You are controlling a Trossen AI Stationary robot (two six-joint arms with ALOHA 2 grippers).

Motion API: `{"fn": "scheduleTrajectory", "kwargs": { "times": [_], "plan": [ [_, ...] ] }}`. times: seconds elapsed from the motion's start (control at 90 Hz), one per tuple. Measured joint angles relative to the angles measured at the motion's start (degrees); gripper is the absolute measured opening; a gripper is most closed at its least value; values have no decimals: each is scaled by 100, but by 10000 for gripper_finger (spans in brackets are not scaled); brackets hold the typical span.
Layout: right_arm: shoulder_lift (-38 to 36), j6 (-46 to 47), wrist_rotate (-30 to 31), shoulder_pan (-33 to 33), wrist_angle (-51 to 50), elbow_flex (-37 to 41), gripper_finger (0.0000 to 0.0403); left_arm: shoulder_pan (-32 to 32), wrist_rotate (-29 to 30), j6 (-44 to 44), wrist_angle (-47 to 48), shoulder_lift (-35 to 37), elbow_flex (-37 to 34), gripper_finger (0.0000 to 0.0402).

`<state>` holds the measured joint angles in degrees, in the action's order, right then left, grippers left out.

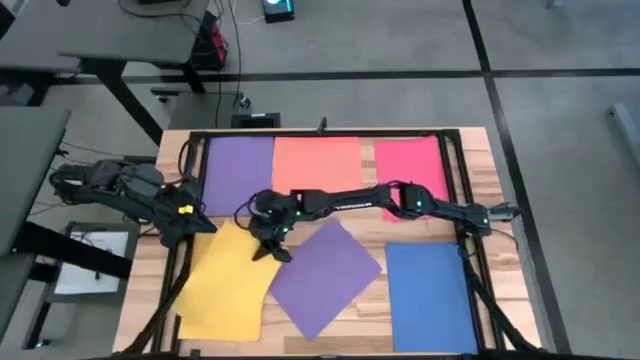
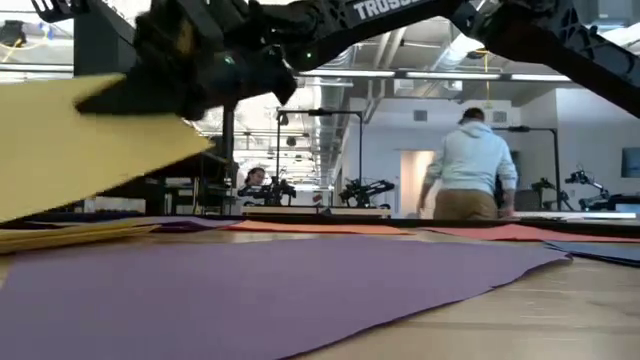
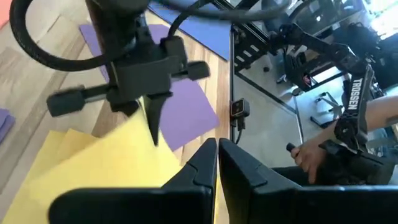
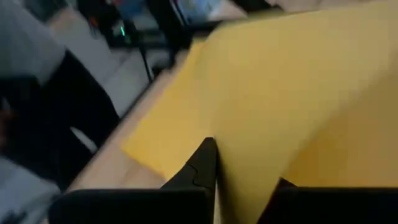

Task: Organize paper
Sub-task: Stack the yellow paper on top of the other yellow paper

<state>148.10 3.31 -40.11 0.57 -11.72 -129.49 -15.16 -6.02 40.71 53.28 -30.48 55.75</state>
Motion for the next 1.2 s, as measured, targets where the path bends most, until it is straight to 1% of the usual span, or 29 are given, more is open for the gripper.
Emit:
{"fn": "scheduleTrajectory", "kwargs": {
  "times": [0.056,0.167,0.222,0.278,0.4,0.456,0.533,0.622,0.722,0.811,0.911,1.0,1.122,1.2],
  "plan": [
    [32,82,-167,-18,77,10,0,0,2,15,-4,0,0,0],
    [38,-464,-540,-52,-233,15,0,0,2,35,-2,0,0,0],
    [34,-507,-667,-62,-282,13,0,0,4,2,-2,0,0,0],
    [33,-492,-629,-76,-248,13,0,0,37,-59,0,-1,0,0],
    [34,-513,-233,-102,-88,13,0,0,334,-35,31,-70,0,0],
    [34,-511,-191,-104,-88,11,0,1,405,-8,122,-113,0,0],
    [29,-448,-188,-131,-133,11,0,2,642,217,516,-199,0,1],
    [20,-426,-180,-151,-126,12,0,3,756,497,1338,-294,0,10],
    [5,-315,-5,-176,-99,-3,0,4,756,918,2256,-330,-22,37],
    [5,-317,121,-182,-110,-20,0,4,761,1116,2534,-242,-101,68],
    [5,-318,246,-183,-93,-26,0,4,757,1216,2490,-141,-330,100],
    [5,-319,260,-183,-42,-26,0,4,677,1258,2275,-31,-749,121],
    [5,-331,352,-183,58,-28,0,4,198,1168,1518,150,-1512,134],
    [5,-331,414,-183,54,-31,0,2,20,1113,1003,284,-1917,136]
  ]
}}
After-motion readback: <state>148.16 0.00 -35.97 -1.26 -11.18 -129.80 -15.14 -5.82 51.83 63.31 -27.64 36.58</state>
